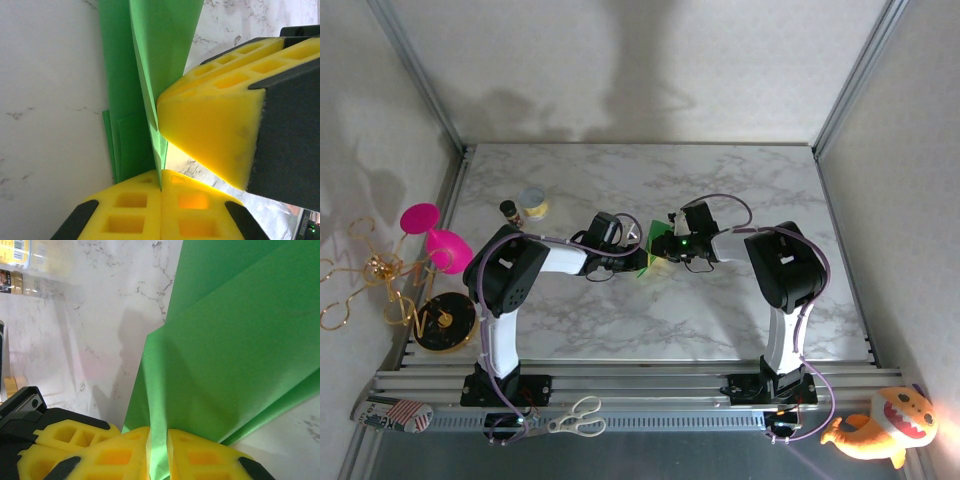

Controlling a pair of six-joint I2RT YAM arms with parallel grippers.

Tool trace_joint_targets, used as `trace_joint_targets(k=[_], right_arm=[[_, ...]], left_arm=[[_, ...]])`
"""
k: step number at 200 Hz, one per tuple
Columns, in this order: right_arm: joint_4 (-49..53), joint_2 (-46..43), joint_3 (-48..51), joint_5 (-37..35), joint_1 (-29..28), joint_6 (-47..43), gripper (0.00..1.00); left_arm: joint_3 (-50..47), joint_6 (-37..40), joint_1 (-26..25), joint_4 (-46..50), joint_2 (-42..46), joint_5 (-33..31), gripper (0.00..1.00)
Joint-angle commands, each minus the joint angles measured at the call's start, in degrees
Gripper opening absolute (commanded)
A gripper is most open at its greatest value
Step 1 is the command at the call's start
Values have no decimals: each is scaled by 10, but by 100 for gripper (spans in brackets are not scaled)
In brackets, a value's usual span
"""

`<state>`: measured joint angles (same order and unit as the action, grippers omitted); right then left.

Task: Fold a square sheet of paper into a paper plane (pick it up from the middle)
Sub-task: Fifth fold the wing at the center of the table.

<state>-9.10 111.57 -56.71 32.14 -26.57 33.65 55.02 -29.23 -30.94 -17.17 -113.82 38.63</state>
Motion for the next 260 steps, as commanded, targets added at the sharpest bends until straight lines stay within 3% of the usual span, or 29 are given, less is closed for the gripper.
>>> trace_joint_targets(k=[1, 162, 260], right_arm=[[38, 10, -12, -44, 1, -13, 19], [111, 12, -37, -121, -2, -6, 20], [171, 59, -62, -159, -4, -4, 19]], left_arm=[[-26, 6, -4, 69, -70, -67, 5], [-25, 5, -4, 77, -71, -73, 5], [-9, -18, -5, 89, -10, -45, 14]])
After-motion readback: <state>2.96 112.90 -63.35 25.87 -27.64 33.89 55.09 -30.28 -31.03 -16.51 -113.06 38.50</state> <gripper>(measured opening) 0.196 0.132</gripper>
